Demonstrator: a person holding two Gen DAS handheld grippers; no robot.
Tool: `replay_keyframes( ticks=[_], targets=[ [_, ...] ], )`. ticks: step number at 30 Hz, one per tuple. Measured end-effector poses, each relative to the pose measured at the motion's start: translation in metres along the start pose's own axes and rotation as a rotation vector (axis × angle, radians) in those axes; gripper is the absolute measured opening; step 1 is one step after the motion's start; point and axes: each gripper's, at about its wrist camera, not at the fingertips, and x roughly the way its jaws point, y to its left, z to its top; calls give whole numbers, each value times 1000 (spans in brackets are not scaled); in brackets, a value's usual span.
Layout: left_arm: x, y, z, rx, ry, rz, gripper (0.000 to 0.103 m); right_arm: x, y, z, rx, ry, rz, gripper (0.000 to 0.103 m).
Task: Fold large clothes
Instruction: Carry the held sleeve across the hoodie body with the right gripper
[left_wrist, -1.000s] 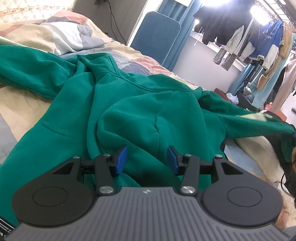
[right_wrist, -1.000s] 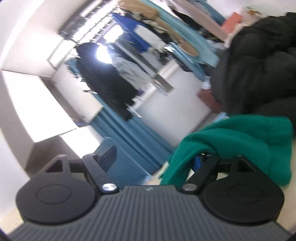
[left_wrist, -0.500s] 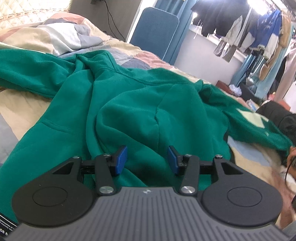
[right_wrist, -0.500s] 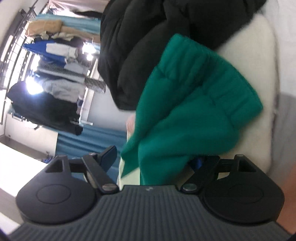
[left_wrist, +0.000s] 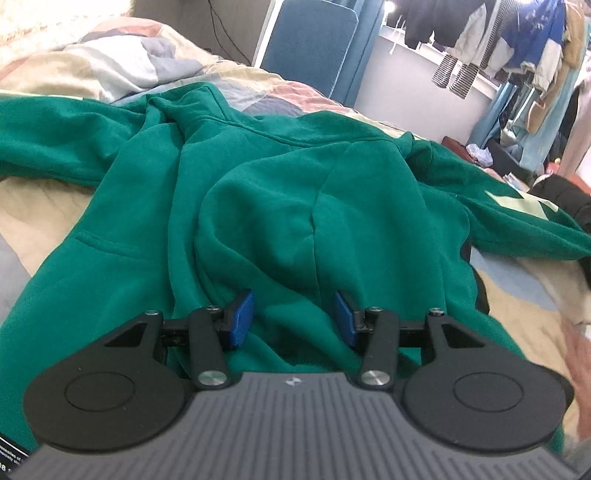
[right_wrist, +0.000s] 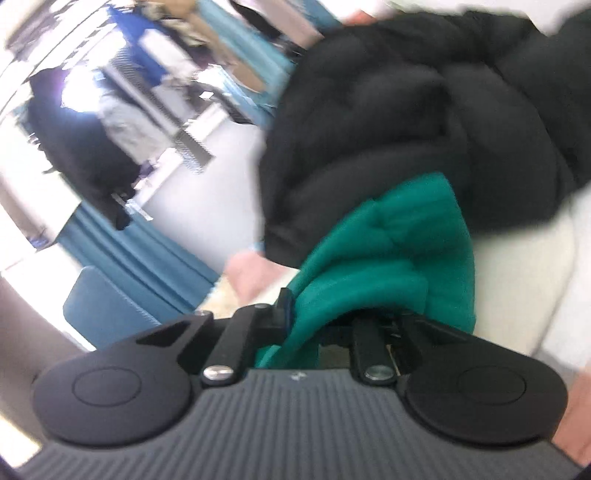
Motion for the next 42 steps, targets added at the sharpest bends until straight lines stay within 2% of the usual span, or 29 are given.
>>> replay_keyframes(
  ticks=[4,9,15,20,26,31,37,42],
  targets=[
    [-9,3,4,-20,0,-11,53,-30,45,11,-141,-52,85,13],
    [-24,9,7,-21,2,-20,53,-82,123,3,-423,-137,223,13],
    [-48,18,11,-33,-25,-35,53,-145,209,-39,-652,-167,426,13],
    [-74,32,15,-60,-64,-50,53,-199,249,-96,-789,-150,592,12],
    [-100,58,20,-121,-111,-48,53,-240,277,-174,-905,-67,746,12],
    [-117,83,25,-187,-148,-48,53,-269,273,-253,-1039,22,829,13],
    [-134,122,31,-313,-203,-55,53,-270,249,-345,-1234,243,846,14],
    [-145,141,35,-362,-242,-49,53,-264,234,-396,-1420,367,842,15]
  ],
)
